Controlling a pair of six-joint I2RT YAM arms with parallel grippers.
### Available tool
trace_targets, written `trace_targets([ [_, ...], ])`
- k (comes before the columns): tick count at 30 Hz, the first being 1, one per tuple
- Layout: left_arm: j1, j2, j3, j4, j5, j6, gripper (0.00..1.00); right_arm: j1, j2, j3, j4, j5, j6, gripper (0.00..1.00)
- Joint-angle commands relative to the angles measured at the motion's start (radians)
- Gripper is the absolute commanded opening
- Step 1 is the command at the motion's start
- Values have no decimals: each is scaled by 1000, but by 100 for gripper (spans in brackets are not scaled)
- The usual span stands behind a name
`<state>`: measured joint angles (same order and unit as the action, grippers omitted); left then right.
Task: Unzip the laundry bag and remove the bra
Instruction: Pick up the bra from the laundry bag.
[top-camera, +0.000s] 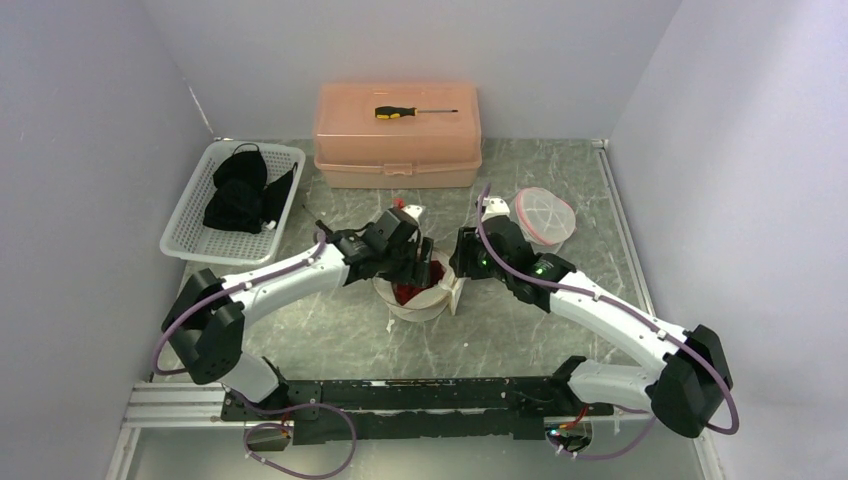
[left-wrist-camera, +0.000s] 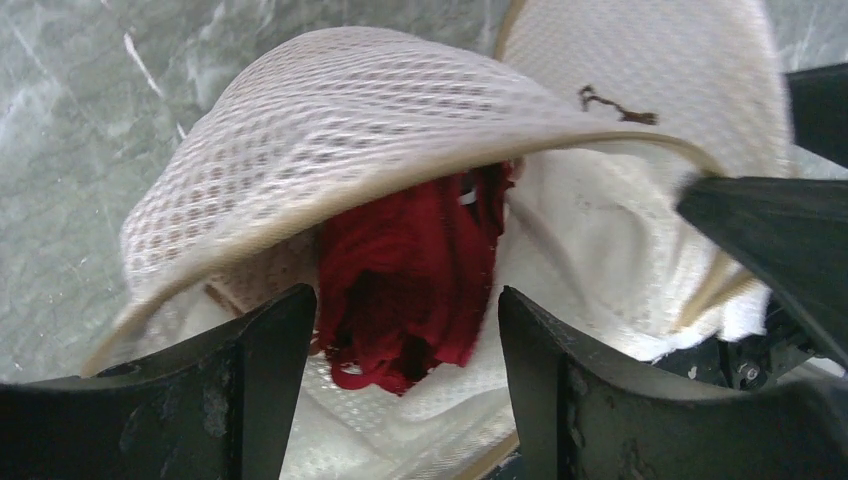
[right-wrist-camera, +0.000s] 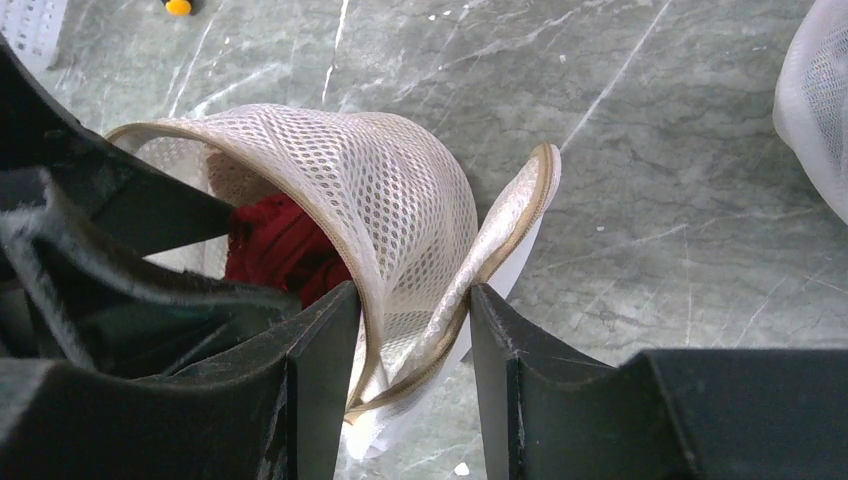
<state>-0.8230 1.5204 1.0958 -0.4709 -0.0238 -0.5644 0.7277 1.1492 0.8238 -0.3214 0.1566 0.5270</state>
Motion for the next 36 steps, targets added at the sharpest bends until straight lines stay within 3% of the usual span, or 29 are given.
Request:
trace_targets([
  [1, -54, 4, 63, 2, -99, 45, 73, -1, -27, -9, 7, -6, 8, 48],
  [14, -73, 75, 86, -62, -214, 26, 72, -1, -35, -20, 14, -21, 6, 48],
  [19, -75, 96, 89, -42, -193, 34, 69, 0, -38, -24, 13, -24, 5, 48],
  [25, -84, 117, 78, -11, -144, 49, 53, 0, -44, -21, 6, -21, 3, 47],
  [30, -89, 113, 78, -13, -140, 54, 18, -2, -52, -14, -3, -19, 4, 47],
  [33, -91, 57, 57, 1, -156, 48, 3, -1, -60, -14, -8, -10, 6, 46],
  [36, -94, -7, 52, -3, -163, 41, 3, -1, -68, -19, -11, 2, 13, 48],
])
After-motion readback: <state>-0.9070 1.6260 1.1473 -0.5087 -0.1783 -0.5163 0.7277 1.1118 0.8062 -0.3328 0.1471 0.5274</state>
